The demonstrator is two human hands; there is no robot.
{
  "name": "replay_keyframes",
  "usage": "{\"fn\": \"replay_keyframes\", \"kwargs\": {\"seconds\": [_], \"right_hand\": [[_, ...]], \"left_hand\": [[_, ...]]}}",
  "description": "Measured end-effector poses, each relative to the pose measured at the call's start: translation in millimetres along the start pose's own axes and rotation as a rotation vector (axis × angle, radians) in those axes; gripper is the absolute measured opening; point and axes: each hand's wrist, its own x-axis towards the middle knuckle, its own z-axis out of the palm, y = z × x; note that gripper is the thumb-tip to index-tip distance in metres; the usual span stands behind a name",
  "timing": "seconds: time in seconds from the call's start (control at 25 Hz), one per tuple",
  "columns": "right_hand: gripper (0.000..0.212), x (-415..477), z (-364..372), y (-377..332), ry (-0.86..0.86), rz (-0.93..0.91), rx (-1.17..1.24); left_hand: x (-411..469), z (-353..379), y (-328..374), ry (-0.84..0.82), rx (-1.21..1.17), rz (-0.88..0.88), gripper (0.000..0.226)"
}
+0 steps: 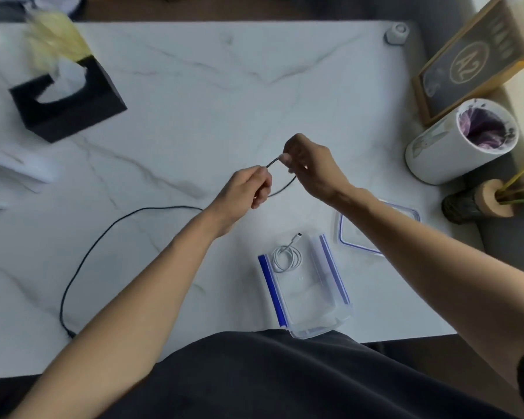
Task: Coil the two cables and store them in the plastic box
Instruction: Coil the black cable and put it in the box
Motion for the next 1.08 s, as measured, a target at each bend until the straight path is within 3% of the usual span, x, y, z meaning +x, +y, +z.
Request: {"fn": "replay_keyframes", "kwargs": {"seconds": [0.32, 0.44, 0.56, 0.76, 0.88, 0.96, 1.08], "right_hand": [[0.041, -6, 38, -77, 0.000, 0.119, 0.403], [0.046, -21, 68, -104, -0.072, 0.163, 0.459], [0.045, -38, 90, -125, -0.199, 0.116, 0.318], [0.016, -50, 88, -169, -0.404, -0.087, -0.015], [0.015, -42, 69, -203, -0.350, -0.307, -0.223], [0.015, -31, 51, -218, -0.252, -0.352, -0.247], [0.019, -16, 25, -231, -0.124, -0.380, -0.181]], "left_hand": [[-77, -44, 59, -0.141, -0.714, 0.120, 0.031], [-94, -62, 65, -0.073, -0.840, 0.199, 0.030], [-103, -88, 67, 0.041, -0.855, 0.328, 0.032], [-104, -123, 60, 0.340, -0.558, 0.390, 0.037], [-110, -138, 58, 0.430, -0.051, 0.405, 0.035], [-118, -146, 61, 0.417, 0.316, 0.404, 0.033], [-137, -147, 77, 0.257, 0.347, 0.331, 0.032]]}}
